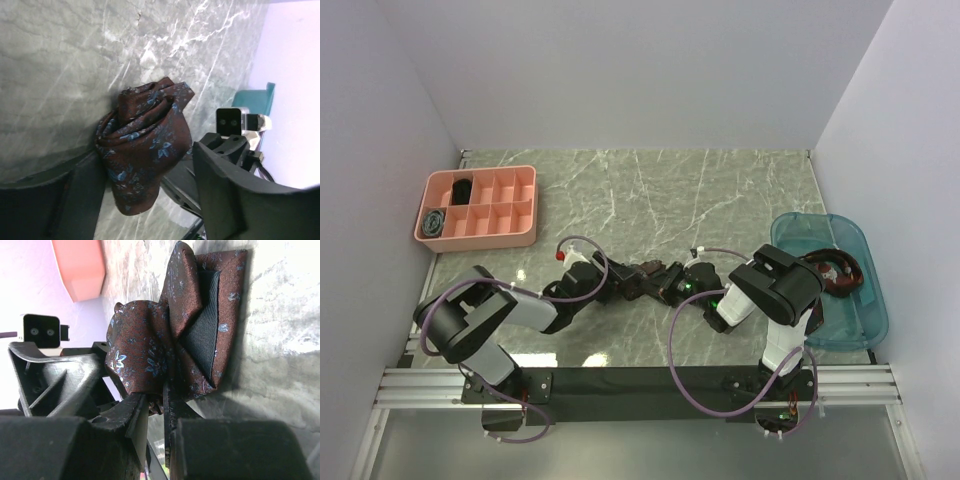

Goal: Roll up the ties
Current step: Roll the tie

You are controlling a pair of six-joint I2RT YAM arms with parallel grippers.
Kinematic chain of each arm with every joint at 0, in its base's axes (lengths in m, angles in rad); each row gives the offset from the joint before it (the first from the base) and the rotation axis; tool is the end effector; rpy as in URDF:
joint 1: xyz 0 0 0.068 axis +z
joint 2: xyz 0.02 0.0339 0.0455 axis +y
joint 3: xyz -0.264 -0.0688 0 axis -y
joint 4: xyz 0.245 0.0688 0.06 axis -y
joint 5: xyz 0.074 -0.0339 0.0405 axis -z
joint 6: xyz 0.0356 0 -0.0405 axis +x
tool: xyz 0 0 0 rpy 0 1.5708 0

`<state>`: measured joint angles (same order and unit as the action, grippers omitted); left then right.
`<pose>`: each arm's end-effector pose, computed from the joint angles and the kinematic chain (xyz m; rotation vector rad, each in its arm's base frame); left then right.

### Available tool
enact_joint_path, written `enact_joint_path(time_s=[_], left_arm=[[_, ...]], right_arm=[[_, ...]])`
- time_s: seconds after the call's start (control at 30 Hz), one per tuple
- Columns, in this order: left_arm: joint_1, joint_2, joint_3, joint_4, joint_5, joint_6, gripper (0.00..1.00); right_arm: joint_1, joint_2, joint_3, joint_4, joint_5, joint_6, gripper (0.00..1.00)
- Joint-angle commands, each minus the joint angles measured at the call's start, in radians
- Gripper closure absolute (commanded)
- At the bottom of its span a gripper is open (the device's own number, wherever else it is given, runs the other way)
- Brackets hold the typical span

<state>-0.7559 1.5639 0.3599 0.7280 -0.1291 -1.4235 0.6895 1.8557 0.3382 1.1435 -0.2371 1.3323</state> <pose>0.1918 -0.1745 0.1202 -0.8298 2.1193 -1.1608 0.2017 0.1771 0.0857 0.5436 2.2178 1.4588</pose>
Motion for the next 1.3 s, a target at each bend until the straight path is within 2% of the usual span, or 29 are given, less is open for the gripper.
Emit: enact_joint_path(time_s=[0.0,0.17,0.23,0.33,0.37,0.4,0.43,0.47,0.57,0.6,0.73,0.83,0.93,1.13,1.27], left_arm=[[-0.011,0.013,0.036,-0.012,0.011,0.073,0.32],[-0.019,-0.002,0.053,-0.038,0.006,0.113,0.44],[-0.023,-0.001,0.068,-0.079,0.009,0.123,0.47],[-0.023,0.002,0.08,-0.107,0.016,0.124,0.6],[-0.022,-0.002,0.088,-0.128,0.01,0.126,0.68],[-0.022,-0.005,0.094,-0.15,0.002,0.13,0.72],[-0.023,-0.011,0.1,-0.207,-0.004,0.141,0.73],[-0.023,-0.025,0.114,-0.234,-0.023,0.146,0.78],[-0.022,-0.057,0.155,-0.379,-0.047,0.166,0.83],[-0.02,-0.062,0.175,-0.43,-0.056,0.172,0.84],[-0.022,-0.064,0.284,-0.646,-0.072,0.231,0.84],[-0.022,-0.048,0.361,-0.809,-0.078,0.282,0.85],[-0.022,-0.021,0.433,-0.936,-0.069,0.319,0.84],[-0.022,0.051,0.566,-1.128,-0.056,0.389,0.84],[-0.022,0.09,0.645,-1.269,-0.072,0.426,0.82]], right_arm=[[0.031,0.039,-0.001,-0.131,-0.027,-0.001,1.0],[0.033,0.037,0.002,-0.133,-0.027,-0.001,1.0],[0.033,0.037,-0.001,-0.12,-0.028,0.002,1.0],[0.033,0.025,0.001,-0.125,-0.031,-0.008,1.0],[0.035,0.019,0.001,-0.129,-0.03,-0.015,0.98],[0.033,0.01,0.001,-0.137,-0.028,-0.021,0.91],[0.036,-0.013,0.001,-0.165,-0.022,-0.04,0.86],[0.031,-0.026,0.002,-0.181,-0.019,-0.05,0.76],[0.022,-0.084,0.002,-0.238,-0.015,-0.099,0.66],[0.019,-0.128,0.004,-0.26,-0.01,-0.116,0.61],[0.005,-0.266,0.053,-0.486,0.028,-0.241,0.54],[0.001,-0.379,0.096,-0.629,0.077,-0.365,0.53],[-0.008,-0.45,0.136,-0.695,0.107,-0.435,0.55],[-0.021,-0.4,0.244,-0.751,0.064,-0.525,0.6],[-0.021,-0.316,0.288,-0.732,0.004,-0.548,0.69]])
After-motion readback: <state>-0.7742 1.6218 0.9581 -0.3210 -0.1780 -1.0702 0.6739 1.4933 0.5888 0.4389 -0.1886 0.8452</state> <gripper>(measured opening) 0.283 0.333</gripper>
